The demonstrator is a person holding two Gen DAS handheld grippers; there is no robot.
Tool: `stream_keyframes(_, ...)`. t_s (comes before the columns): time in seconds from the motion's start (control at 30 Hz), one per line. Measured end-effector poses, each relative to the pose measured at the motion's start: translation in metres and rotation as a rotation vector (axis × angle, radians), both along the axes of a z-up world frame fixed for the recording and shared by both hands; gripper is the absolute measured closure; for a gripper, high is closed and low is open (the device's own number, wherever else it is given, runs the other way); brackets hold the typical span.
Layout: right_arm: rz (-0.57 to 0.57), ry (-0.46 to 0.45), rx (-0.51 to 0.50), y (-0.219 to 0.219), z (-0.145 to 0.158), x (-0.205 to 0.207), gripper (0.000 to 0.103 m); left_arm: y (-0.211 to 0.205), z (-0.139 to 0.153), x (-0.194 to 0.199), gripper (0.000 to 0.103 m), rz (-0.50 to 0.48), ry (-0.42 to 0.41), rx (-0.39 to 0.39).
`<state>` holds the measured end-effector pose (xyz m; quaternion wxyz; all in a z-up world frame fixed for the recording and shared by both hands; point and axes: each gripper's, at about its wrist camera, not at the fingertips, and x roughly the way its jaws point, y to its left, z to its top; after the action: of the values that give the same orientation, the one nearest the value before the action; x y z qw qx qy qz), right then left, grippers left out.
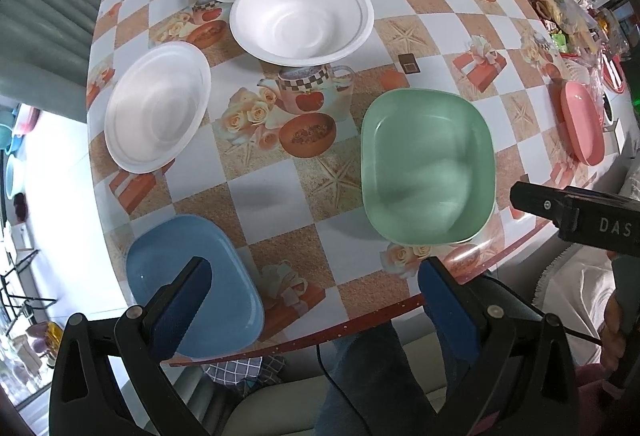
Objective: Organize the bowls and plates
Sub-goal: 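Move both grippers toward the green square plate's rim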
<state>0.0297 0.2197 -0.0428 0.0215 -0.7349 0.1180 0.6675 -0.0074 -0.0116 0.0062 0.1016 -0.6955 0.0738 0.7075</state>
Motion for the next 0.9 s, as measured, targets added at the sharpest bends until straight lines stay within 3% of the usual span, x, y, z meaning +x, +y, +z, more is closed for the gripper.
stream_keyframes(0.9, 0.036, -0.047, 0.032, 0.014, -0.003, -0.011, 0.001, 0.026, -0.004, -0.018, 0.000, -0.065, -0.028, -0.024)
